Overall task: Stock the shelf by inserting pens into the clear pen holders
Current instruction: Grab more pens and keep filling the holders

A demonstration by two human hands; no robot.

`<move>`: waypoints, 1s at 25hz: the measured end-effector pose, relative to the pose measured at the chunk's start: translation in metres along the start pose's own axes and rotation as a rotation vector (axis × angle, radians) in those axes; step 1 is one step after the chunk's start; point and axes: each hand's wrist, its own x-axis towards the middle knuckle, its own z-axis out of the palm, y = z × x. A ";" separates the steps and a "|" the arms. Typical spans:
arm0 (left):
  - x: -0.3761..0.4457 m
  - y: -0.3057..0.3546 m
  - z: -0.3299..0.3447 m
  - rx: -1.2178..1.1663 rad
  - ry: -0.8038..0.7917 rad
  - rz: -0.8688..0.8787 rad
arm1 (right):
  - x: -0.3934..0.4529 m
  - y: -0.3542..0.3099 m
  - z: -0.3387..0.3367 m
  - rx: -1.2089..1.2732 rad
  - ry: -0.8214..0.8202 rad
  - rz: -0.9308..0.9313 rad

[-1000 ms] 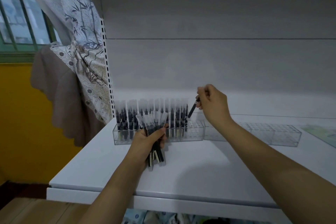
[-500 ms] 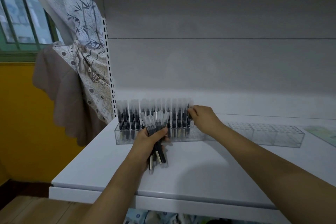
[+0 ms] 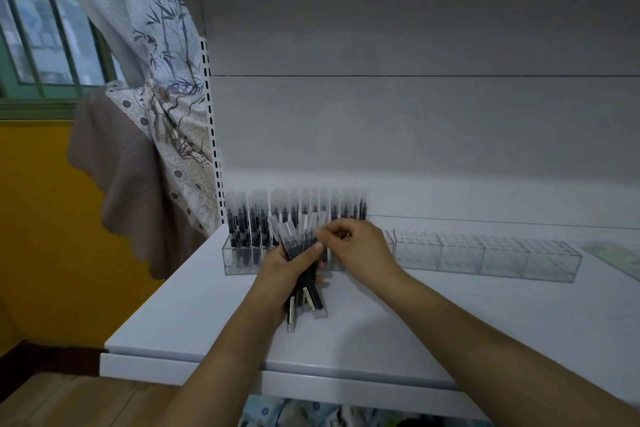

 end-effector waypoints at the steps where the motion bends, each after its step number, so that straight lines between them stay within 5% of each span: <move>1: 0.001 0.000 0.000 -0.013 -0.001 -0.006 | 0.001 0.000 0.000 0.034 0.008 0.025; 4: 0.001 -0.001 -0.001 -0.004 -0.013 -0.033 | 0.005 -0.002 -0.011 0.115 0.061 0.114; 9: 0.000 0.000 -0.001 0.049 0.031 -0.028 | 0.025 -0.003 -0.062 0.218 0.490 -0.044; 25: 0.012 -0.008 -0.004 0.073 0.055 -0.053 | 0.041 0.033 -0.055 -0.228 0.132 -0.154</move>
